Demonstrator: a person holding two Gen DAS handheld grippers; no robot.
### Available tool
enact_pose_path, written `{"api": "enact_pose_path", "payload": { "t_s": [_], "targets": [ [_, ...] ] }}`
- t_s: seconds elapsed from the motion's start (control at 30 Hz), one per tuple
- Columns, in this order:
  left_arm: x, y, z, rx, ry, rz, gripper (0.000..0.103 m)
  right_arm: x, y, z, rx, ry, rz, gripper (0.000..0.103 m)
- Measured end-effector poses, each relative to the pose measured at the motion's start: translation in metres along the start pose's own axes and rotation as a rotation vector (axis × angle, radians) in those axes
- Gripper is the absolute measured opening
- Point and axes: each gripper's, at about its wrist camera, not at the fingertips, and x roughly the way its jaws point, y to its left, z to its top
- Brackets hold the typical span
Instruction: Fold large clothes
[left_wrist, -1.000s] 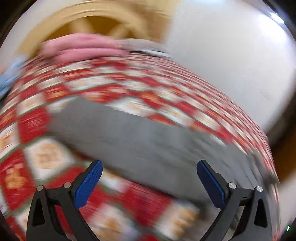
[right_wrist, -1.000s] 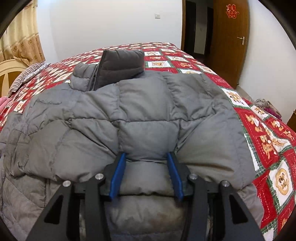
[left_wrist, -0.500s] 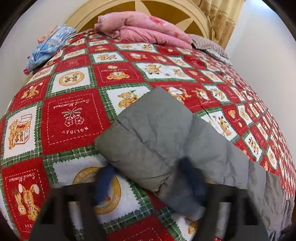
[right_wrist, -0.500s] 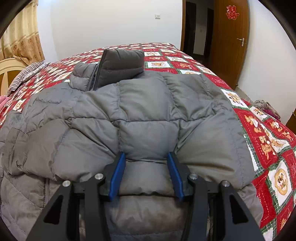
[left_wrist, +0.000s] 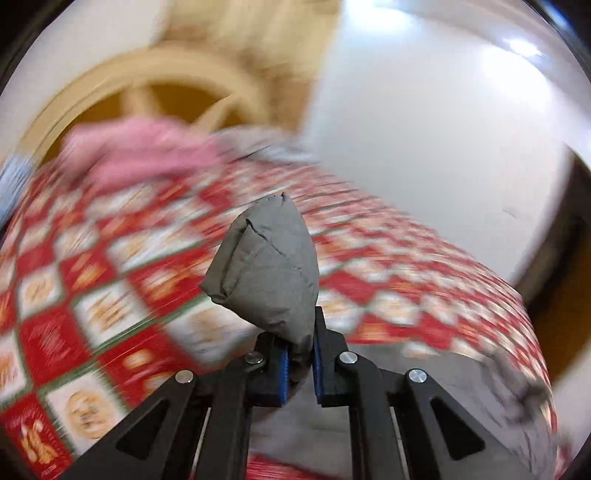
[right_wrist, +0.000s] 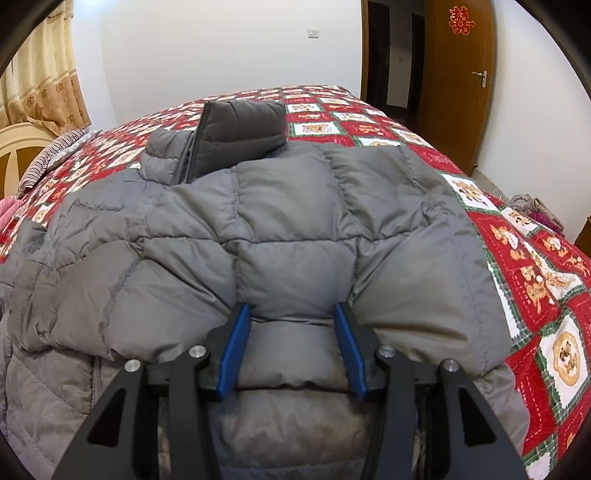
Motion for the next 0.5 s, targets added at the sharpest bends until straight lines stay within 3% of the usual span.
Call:
{"api": "enact_pose_path", "payload": {
  "t_s": [0.1,0.27,0.4,0.5],
  "targets": [
    [-0.025,-0.075,-0.011,0.168,-0.027,-0.17,0.009,0.0,-0.002,0.0,0.009,-0.002,0.012,0.051],
    [-0.058,-0.172,-0.061,0.367,-0.008,-0.369,0.009,-0.001,-0.004,0.0,0.021,-0.004,0.027,0.052],
    [-0.061,-0.219,-0.116,0.472,0.107,-0.495,0.009,-0.002,-0.013,-0.001,0.073,-0.013,0.077,0.052],
    [-0.051,-0.239,-0.159,0.536,0.191,-0.538,0.009,-0.003,-0.02,-0.001,0.107,-0.019,0.111,0.052]
  ]
}}
